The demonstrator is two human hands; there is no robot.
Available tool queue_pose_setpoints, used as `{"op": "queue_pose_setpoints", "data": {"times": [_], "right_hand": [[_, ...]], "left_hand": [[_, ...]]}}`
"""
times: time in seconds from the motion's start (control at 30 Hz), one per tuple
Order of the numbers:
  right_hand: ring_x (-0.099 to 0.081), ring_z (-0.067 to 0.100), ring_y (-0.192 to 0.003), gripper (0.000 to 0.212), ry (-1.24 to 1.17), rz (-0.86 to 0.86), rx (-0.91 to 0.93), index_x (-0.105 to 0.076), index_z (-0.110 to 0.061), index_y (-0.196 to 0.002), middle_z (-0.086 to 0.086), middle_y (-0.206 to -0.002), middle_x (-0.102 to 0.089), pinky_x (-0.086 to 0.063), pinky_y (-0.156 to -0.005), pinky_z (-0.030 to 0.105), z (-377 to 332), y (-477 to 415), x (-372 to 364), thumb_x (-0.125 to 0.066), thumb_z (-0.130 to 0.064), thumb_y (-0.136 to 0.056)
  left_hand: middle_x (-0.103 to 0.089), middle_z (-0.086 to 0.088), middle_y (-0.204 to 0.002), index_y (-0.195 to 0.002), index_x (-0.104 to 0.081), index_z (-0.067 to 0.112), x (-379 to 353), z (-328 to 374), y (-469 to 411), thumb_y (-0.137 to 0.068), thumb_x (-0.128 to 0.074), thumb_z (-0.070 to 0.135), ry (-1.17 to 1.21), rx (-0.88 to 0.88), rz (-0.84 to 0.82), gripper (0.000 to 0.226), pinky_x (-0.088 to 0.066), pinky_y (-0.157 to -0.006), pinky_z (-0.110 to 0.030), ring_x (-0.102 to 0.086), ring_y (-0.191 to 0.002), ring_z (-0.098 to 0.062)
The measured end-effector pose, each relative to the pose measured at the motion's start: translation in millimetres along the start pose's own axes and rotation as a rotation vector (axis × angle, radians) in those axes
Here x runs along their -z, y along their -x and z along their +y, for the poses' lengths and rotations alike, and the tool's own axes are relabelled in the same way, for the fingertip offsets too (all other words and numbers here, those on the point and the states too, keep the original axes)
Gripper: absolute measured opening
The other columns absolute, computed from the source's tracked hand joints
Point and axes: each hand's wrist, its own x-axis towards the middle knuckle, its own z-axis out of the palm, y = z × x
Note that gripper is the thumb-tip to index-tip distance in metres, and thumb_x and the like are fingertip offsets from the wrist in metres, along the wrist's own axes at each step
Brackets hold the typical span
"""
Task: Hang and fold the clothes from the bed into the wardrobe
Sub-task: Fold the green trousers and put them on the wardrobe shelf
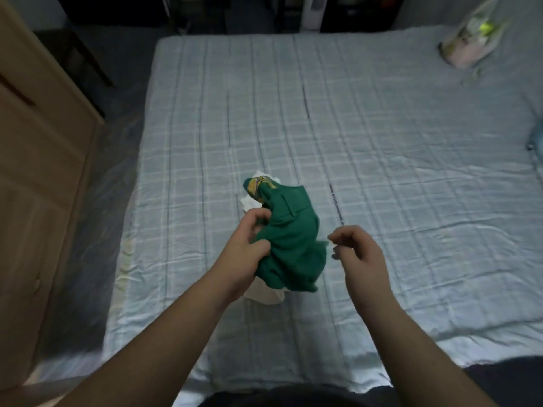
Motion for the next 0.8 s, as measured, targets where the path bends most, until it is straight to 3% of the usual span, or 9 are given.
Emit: {"op": "queue_pose_setpoints", "data": {"times": [0.1, 0.23, 0.3, 0.4, 0.47, 0.53, 0.63, 0.73, 0.8], "right_hand": [[-0.059, 0.011, -0.112, 0.034, -0.161, 0.039, -0.202, -0.058, -0.025, -0.121, -0.005, -0.125, -0.06, -0.051, -0.097, 0.036, -5, 7, 11, -0.063, -0.029, -0.087], [-0.058, 0.021, -0.127, 0.041, -0.393, -0.472, -0.441, -0.066, -0.029, -0.127, 0.002, -0.135, -0.063, -0.048, -0.1, 0.038, -20, 5, 21, -0.049, -0.052, -0.097], [-0.057, 0.026, -0.128, 0.046, -0.436, -0.614, -0.443, -0.061, -0.021, -0.135, 0.008, -0.137, -0.062, -0.044, -0.105, 0.044, -26, 6, 24, -0.044, -0.047, -0.101], [-0.065, 0.034, -0.116, 0.034, -0.304, -0.504, -0.302, -0.064, -0.016, -0.128, 0.012, -0.123, -0.07, -0.048, -0.097, 0.052, -37, 6, 33, -0.057, -0.032, -0.099], [-0.069, 0.03, -0.106, 0.022, -0.248, -0.367, -0.145, -0.068, -0.016, -0.118, 0.008, -0.11, -0.075, -0.056, -0.088, 0.045, -49, 4, 45, -0.059, -0.021, -0.098], [-0.072, 0.014, -0.095, 0.013, -0.128, -0.238, 0.019, -0.071, -0.022, -0.101, -0.002, -0.097, -0.077, -0.055, -0.081, 0.033, -65, 2, 63, -0.059, -0.018, -0.098], [-0.061, -0.006, -0.092, 0.014, 0.097, -0.128, 0.261, -0.065, -0.035, -0.096, -0.009, -0.106, -0.067, -0.047, -0.084, 0.018, -85, -5, 95, -0.058, -0.022, -0.098], [-0.068, 0.013, -0.101, 0.014, -0.081, -0.16, 0.319, -0.067, -0.025, -0.107, -0.001, -0.11, -0.071, -0.054, -0.089, 0.031, -103, -14, 130, -0.055, -0.021, -0.1], [-0.07, 0.018, -0.101, 0.016, -0.216, -0.239, 0.275, -0.067, -0.023, -0.11, 0.002, -0.109, -0.073, -0.057, -0.085, 0.034, -115, -19, 151, -0.054, -0.024, -0.102]], "left_hand": [[-0.068, -0.006, -0.108, -0.11, -0.055, 0.024, -6, 13, 33, -0.078, -0.046, -0.004, -0.136, -0.092, -0.069, 0.045, -0.053, -0.075, -0.043, -0.064, -0.092, -0.026], [-0.061, -0.021, -0.108, -0.108, -0.054, 0.025, -24, 33, 72, -0.077, -0.046, -0.002, -0.25, -0.222, -0.139, 0.042, -0.049, -0.072, -0.044, -0.058, -0.086, -0.031], [-0.058, -0.025, -0.105, -0.109, -0.054, 0.026, -36, 38, 87, -0.076, -0.046, 0.001, -0.321, -0.281, -0.12, 0.043, -0.047, -0.071, -0.044, -0.055, -0.081, -0.037], [-0.059, -0.015, -0.094, -0.113, -0.056, 0.034, -58, 41, 104, -0.074, -0.046, 0.0, -0.44, -0.37, -0.038, 0.053, -0.05, -0.068, -0.033, -0.056, -0.077, -0.036], [-0.058, -0.007, -0.087, -0.113, -0.055, 0.04, -76, 41, 111, -0.072, -0.046, -0.001, -0.5, -0.43, 0.026, 0.059, -0.047, -0.065, -0.024, -0.054, -0.07, -0.018], [-0.06, 0.001, -0.087, -0.113, -0.052, 0.044, -96, 40, 116, -0.07, -0.045, -0.002, -0.539, -0.47, 0.071, 0.064, -0.047, -0.065, -0.02, -0.056, -0.071, -0.01], [-0.064, 0.012, -0.099, -0.117, -0.049, 0.046, -128, 31, 120, -0.07, -0.045, -0.004, -0.596, -0.507, 0.121, 0.069, -0.047, -0.072, -0.015, -0.062, -0.082, -0.003], [-0.057, 0.012, -0.128, -0.132, -0.041, 0.043, -160, 17, 117, -0.074, -0.049, 0.003, -0.738, -0.482, 0.203, 0.071, -0.049, -0.096, -0.028, -0.057, -0.115, -0.004], [-0.049, 0.011, -0.138, -0.14, -0.034, 0.042, -180, 8, 114, -0.077, -0.05, 0.006, -0.793, -0.45, 0.249, 0.074, -0.046, -0.105, -0.033, -0.051, -0.123, -0.004]]}}
